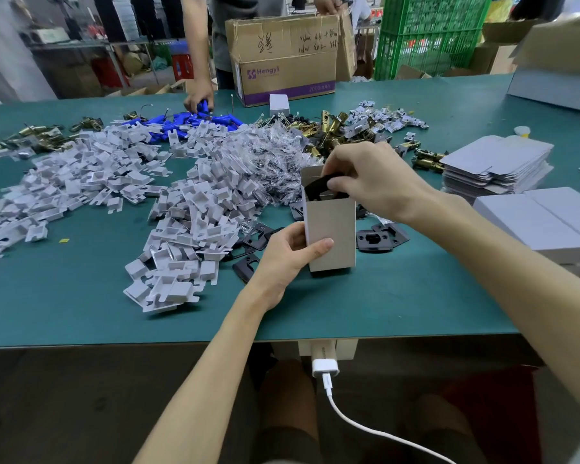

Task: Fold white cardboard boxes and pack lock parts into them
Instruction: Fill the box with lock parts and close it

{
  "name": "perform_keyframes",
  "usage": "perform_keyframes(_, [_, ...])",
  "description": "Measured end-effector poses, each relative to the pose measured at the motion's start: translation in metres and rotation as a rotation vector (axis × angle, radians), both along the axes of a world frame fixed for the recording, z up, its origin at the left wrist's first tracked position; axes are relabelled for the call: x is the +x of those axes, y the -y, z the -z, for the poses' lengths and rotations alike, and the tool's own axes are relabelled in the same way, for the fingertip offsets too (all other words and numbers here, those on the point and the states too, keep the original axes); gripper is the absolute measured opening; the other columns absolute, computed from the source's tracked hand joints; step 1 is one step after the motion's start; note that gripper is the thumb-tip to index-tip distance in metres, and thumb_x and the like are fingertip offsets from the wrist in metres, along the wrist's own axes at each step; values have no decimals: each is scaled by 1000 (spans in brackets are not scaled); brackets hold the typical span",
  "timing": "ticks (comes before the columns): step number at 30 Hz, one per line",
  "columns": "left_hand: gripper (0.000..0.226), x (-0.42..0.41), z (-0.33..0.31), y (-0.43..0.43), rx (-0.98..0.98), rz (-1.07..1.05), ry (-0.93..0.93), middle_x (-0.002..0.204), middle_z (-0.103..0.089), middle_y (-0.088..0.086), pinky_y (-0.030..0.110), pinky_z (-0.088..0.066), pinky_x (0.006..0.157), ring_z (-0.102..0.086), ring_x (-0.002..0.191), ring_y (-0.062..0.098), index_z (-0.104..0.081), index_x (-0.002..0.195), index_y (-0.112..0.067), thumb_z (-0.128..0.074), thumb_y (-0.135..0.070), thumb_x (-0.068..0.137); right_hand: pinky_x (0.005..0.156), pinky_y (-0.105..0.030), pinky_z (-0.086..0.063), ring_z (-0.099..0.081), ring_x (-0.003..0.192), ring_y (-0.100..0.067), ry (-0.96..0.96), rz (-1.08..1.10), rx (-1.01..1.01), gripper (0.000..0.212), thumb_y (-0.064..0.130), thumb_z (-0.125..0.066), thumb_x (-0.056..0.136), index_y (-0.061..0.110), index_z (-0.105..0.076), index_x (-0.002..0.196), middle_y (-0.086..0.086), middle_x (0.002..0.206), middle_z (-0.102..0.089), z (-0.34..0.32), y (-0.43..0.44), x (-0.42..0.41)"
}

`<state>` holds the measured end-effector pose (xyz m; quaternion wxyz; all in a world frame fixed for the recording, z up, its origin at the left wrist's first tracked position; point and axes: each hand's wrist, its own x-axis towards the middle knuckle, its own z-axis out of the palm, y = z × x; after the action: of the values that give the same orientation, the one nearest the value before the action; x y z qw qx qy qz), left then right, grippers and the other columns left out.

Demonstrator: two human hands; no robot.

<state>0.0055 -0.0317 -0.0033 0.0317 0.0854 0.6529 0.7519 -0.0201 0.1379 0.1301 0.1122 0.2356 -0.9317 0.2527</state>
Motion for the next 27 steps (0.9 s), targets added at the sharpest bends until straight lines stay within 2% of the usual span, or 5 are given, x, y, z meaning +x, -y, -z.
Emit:
perform_keyframes(9, [34, 0, 1, 0, -9, 1, -8, 118, -78, 1, 22, -57, 87, -73, 110, 15, -69, 123, -14, -78, -9, 91, 87, -43, -56, -66, 92, -24, -9, -1, -35, 13, 5, -67, 95, 11, -71, 106, -8, 99, -72, -6, -4, 0])
perform_keyframes(14, [34, -1, 4, -1, -12, 1, -12, 117, -78, 2, 24, -57, 87, -73, 109, 15, -69, 122, -13, -79, -10, 90, 93, -43, -53, -66, 101, -24, 38, -50, 113, 15, 6, -65, 96, 11, -73, 108, -6, 105, -74, 1, -1, 3])
perform_keyframes(19, [35, -2, 5, -1, -9, -5, -10, 117, -78, 5, 26, -58, 89, -73, 109, 17, -69, 124, -10, -79, -11, 91, 90, -47, -52, -64, 102, -34, 49, -48, 249, 23, 18, -47, 107, 16, -69, 113, -11, 111, -70, 11, 7, 8])
perform_keyframes(23, [32, -2, 5, -1, -7, -3, -8, 116, -78, 5, 25, -57, 87, -73, 106, 16, -69, 122, -10, -78, -10, 91, 82, -50, -51, -61, 94, -40, 55, -10, 297, 34, 34, -38, 110, 11, -63, 111, -16, 103, -68, 13, 9, 11])
perform_keyframes(27, [30, -1, 4, -1, -16, -10, -12, 115, -78, 5, 23, -57, 85, -74, 104, 14, -69, 120, -11, -78, -9, 91, 69, -40, -45, -60, 84, -39, 62, 10, 337, 41, 41, -40, 109, 8, -63, 99, -14, 90, -63, 9, 11, 13])
